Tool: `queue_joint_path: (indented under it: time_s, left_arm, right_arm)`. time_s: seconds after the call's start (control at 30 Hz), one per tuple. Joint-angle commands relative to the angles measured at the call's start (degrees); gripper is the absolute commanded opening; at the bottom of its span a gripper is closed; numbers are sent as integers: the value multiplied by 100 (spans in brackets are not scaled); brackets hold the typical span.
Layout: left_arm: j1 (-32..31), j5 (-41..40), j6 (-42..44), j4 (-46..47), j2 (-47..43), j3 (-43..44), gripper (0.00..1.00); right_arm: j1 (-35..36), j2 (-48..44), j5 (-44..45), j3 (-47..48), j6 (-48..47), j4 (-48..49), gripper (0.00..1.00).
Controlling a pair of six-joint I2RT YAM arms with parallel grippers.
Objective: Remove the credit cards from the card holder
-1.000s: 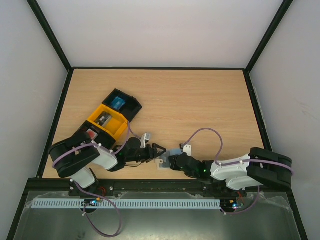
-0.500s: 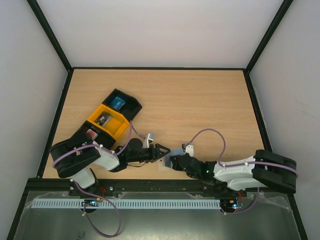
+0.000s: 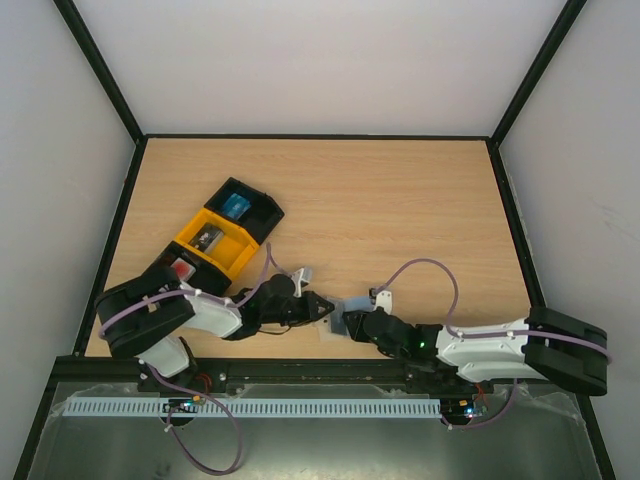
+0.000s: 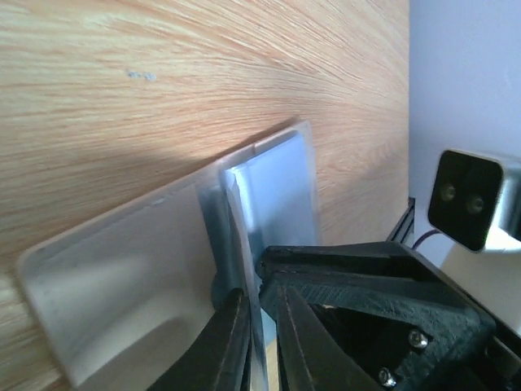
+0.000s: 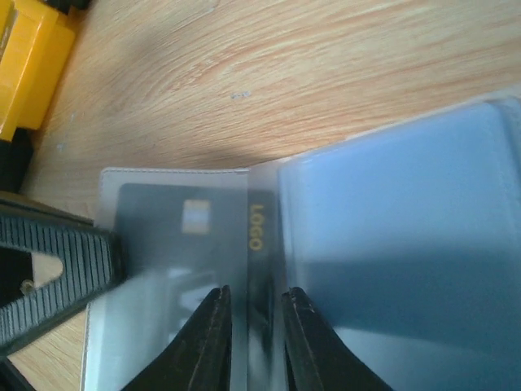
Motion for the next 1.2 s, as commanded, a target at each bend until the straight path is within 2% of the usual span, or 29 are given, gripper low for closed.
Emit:
queue_joint_path:
  time_s: [0.0,0.07,0.27,0.43,0.6,0.9,1.17]
  left_arm:
    - [-36,-494,427,-1098,-476,185,7]
    - [-32,-543,491,-1235,-590,176,3]
    - [45,-344,610,-1352,-644,173,3]
    - [201,-129,657,-1402,-683,116,3]
    - [405,39,810,-1640,-876,37,3]
    - [807,385,1098,-2041,-1225,-107,3]
    - [1274,551,1517,-2777,-1694,-98,3]
  right_arm:
    - [-3,-361,216,241,-338,-932,22]
    - [-7,-649,273,434,-496,-1459,26]
    - [-16,-1752,464,569,-690,-2451,37]
    - [-111,-2289,649,524,-629,-3003,40]
    - [-267,-2137,547,421,-650,-2973,40]
    - [-427,-1390,195,351,-755,-2301,41]
    - [-446,-829,-148,225,-772,-1644,32]
